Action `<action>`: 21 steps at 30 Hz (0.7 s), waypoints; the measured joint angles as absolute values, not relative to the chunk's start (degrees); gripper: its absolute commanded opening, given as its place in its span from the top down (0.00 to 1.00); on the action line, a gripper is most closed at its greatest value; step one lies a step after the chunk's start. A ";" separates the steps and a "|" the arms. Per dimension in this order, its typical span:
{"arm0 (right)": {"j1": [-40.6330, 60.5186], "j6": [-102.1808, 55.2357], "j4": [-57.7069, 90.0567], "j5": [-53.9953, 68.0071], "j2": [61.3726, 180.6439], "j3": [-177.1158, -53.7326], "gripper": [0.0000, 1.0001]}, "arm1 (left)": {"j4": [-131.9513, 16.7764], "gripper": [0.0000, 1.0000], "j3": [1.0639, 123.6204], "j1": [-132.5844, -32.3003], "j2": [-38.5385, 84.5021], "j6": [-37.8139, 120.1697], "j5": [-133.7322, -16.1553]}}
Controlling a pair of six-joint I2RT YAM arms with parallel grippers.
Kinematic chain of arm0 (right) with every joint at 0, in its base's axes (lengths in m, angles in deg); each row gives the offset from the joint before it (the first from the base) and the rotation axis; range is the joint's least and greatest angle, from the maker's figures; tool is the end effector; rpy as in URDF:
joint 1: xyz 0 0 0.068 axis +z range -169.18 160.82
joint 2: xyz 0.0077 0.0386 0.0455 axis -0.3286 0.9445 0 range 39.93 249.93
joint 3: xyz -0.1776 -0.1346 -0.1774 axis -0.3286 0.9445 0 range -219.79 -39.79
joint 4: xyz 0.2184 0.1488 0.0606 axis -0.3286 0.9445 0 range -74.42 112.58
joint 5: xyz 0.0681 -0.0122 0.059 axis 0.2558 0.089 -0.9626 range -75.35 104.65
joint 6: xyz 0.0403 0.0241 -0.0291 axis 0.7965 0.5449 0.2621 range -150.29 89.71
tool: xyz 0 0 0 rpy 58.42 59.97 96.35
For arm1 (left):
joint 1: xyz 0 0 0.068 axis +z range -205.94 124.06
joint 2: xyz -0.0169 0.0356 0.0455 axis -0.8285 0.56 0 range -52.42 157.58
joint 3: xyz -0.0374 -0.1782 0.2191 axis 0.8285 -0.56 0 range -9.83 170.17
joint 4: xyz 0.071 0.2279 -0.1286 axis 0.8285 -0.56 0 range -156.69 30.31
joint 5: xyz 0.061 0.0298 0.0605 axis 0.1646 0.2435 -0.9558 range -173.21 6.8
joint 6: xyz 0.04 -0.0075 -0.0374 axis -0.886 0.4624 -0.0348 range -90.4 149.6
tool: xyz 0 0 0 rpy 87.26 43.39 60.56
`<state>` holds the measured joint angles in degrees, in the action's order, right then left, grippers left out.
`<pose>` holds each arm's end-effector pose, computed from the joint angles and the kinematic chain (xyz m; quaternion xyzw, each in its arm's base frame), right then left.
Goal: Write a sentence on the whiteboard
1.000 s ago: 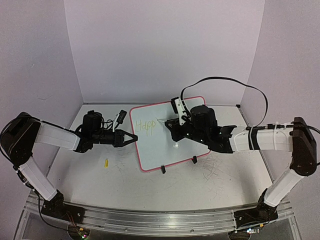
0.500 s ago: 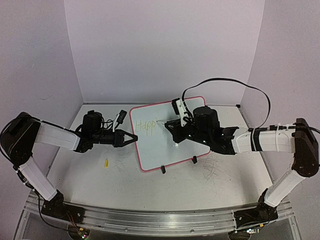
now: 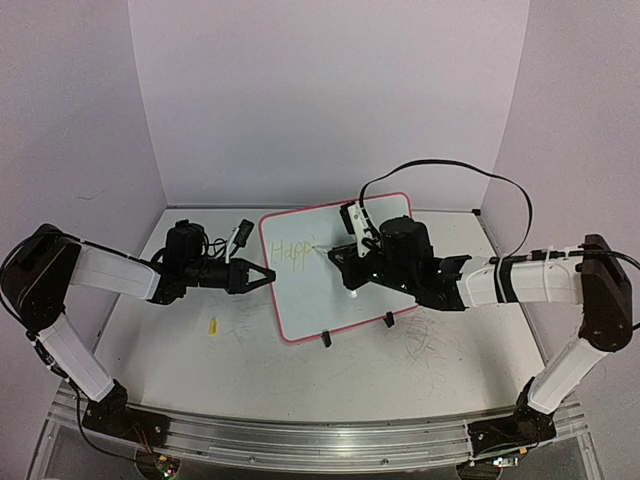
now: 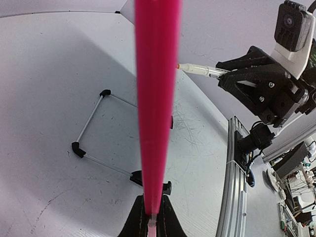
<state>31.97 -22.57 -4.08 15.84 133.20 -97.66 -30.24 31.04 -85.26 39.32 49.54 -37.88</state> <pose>0.2427 0.3002 0.2601 -0.2892 0.7430 0.2894 0.5298 0.2744 -0.1846 0.1930 0.2786 0.7422 -0.5060 0.3398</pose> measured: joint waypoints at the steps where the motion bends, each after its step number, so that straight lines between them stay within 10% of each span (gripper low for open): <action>1: 31.97 -22.49 -4.06 15.84 133.20 -97.66 1.00 | -30.27 1.00 31.05 -85.26 39.32 49.54 -37.88; 21: 32.20 -21.72 -2.09 15.91 130.01 -97.63 1.00 | -30.26 1.00 31.06 -85.26 39.32 49.46 -37.80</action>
